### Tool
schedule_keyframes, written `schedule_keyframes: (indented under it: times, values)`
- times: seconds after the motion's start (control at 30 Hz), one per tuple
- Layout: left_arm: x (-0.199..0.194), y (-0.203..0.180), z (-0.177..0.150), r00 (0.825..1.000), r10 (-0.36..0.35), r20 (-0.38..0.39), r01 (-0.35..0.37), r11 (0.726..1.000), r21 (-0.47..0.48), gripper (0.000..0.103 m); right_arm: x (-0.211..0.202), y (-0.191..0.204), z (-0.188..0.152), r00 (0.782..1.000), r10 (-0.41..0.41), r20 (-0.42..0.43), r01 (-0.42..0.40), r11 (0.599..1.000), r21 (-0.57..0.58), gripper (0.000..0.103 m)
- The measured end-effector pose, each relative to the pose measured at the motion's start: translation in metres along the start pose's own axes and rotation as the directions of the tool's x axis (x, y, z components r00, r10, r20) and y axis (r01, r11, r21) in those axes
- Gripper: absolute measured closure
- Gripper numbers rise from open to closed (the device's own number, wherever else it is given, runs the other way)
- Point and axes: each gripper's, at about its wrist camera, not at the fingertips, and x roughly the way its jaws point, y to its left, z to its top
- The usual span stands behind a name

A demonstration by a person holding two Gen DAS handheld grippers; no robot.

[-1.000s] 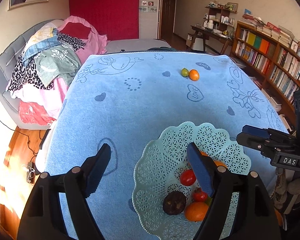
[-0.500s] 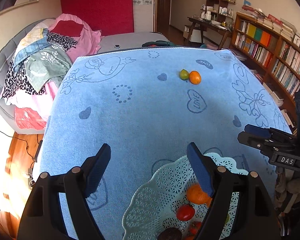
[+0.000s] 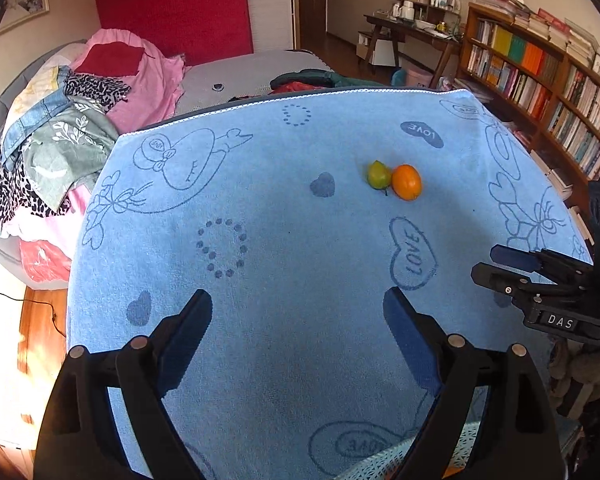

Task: Organize fruits
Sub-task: 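Move both tools back to the last orange and yellow-green fruit, then grasp the orange with the right gripper while the left grasps the yellow-green fruit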

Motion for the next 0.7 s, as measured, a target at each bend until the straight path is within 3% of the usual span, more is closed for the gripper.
schedule_keyframes:
  times: [0.23,0.57,0.7]
  values:
    - [0.039,-0.004,0.028,1.0,0.008,-0.026,-0.007,1.0,0.021,0.016,0.033,-0.006,0.03,1.0,-0.03,-0.01,0.03,0.999,-0.023,0.041]
    - [0.081,-0.008,0.057,0.999,0.035,0.007,-0.035,0.998,0.049,0.016,0.07,-0.006,0.07,0.997,-0.069,0.033,0.071,0.996,-0.062,0.042]
    - [0.092,-0.006,0.059,1.0,0.021,0.001,-0.021,0.999,0.046,0.016,0.083,-0.008,0.077,0.998,-0.059,0.025,0.06,0.996,-0.06,0.051]
